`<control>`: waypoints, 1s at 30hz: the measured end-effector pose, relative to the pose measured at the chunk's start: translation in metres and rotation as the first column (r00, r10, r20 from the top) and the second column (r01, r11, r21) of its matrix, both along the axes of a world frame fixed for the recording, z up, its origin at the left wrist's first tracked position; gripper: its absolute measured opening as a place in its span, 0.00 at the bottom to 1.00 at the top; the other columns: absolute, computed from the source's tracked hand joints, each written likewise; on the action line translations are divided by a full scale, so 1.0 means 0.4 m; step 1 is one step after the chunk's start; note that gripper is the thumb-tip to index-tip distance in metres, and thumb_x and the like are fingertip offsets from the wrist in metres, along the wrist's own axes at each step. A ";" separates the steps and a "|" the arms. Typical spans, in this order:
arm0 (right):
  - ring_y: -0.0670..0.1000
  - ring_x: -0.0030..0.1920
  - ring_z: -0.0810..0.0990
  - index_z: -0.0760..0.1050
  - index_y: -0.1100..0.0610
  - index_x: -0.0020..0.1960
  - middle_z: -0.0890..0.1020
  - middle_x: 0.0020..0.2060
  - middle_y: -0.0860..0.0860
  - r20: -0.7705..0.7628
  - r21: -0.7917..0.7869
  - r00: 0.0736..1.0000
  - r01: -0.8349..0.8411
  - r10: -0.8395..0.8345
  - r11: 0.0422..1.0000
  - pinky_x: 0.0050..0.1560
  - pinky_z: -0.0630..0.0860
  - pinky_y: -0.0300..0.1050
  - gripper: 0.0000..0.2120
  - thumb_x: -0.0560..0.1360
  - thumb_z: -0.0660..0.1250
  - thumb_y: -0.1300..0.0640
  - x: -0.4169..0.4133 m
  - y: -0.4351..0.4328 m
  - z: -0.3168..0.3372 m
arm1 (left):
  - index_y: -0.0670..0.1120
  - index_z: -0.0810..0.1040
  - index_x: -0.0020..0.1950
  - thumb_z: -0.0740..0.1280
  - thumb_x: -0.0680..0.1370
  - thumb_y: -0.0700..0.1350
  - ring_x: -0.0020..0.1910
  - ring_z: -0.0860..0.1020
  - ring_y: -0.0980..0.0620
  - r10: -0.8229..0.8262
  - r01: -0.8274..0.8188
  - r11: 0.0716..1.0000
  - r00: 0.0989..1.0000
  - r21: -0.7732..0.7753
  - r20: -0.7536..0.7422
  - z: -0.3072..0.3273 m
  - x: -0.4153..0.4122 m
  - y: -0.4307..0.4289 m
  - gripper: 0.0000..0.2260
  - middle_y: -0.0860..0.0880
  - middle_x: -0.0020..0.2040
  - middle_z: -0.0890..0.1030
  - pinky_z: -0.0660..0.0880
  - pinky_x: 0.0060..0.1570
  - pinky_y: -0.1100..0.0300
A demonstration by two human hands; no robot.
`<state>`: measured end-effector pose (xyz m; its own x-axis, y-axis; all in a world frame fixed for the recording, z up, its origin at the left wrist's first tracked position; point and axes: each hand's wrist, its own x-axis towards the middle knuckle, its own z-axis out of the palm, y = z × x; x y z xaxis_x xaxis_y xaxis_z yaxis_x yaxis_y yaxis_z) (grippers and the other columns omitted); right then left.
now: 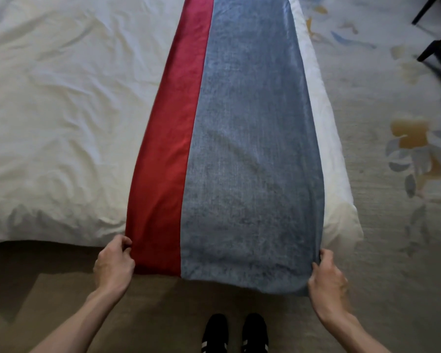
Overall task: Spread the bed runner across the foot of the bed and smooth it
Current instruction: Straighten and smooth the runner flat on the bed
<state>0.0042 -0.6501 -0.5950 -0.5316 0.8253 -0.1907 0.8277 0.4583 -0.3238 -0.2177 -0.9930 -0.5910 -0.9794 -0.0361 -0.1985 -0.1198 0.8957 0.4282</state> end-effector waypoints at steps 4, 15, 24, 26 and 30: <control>0.65 0.44 0.79 0.67 0.60 0.57 0.80 0.46 0.64 0.022 -0.049 1.000 0.023 -0.022 0.999 0.41 0.74 0.54 0.12 0.76 0.64 0.58 -0.033 0.005 0.012 | 0.45 0.76 0.55 0.65 0.74 0.38 0.50 0.76 0.40 -0.032 0.030 0.998 0.999 -0.053 -0.040 0.012 -0.019 0.042 0.10 0.41 0.54 0.76 0.74 0.51 0.45; 0.56 0.76 0.44 0.46 0.56 0.77 0.46 0.77 0.57 0.166 0.114 0.810 -0.582 0.562 0.805 0.75 0.45 0.56 0.31 0.80 0.49 0.43 -0.338 0.113 0.088 | 0.53 0.44 0.77 0.50 0.79 0.59 0.76 0.40 0.45 -0.679 0.661 0.707 0.734 -0.252 0.017 0.039 -0.182 0.315 0.30 0.46 0.78 0.42 0.39 0.72 0.44; 0.51 0.74 0.31 0.30 0.47 0.75 0.32 0.74 0.50 0.312 -0.059 0.738 -0.613 0.598 0.788 0.74 0.35 0.55 0.33 0.76 0.36 0.34 -0.340 0.161 0.059 | 0.57 0.41 0.76 0.45 0.78 0.62 0.76 0.39 0.48 -0.664 0.656 0.700 0.744 -0.283 0.081 0.010 -0.205 0.288 0.28 0.49 0.78 0.40 0.39 0.71 0.40; 0.52 0.74 0.31 0.31 0.48 0.75 0.32 0.75 0.50 0.316 -0.074 0.740 -0.605 0.594 0.793 0.74 0.36 0.56 0.33 0.77 0.37 0.34 -0.344 0.152 0.072 | 0.55 0.44 0.77 0.49 0.78 0.60 0.76 0.41 0.47 -0.659 0.645 0.709 0.750 -0.285 0.060 0.017 -0.200 0.294 0.29 0.48 0.78 0.43 0.40 0.71 0.39; 0.56 0.76 0.41 0.42 0.52 0.77 0.42 0.77 0.55 0.283 0.005 0.769 -0.599 0.573 0.801 0.75 0.43 0.57 0.32 0.79 0.44 0.37 -0.367 0.138 0.111 | 0.53 0.48 0.77 0.52 0.78 0.59 0.76 0.47 0.44 -0.694 0.654 0.678 0.719 -0.336 -0.001 0.041 -0.211 0.311 0.29 0.46 0.78 0.49 0.44 0.72 0.40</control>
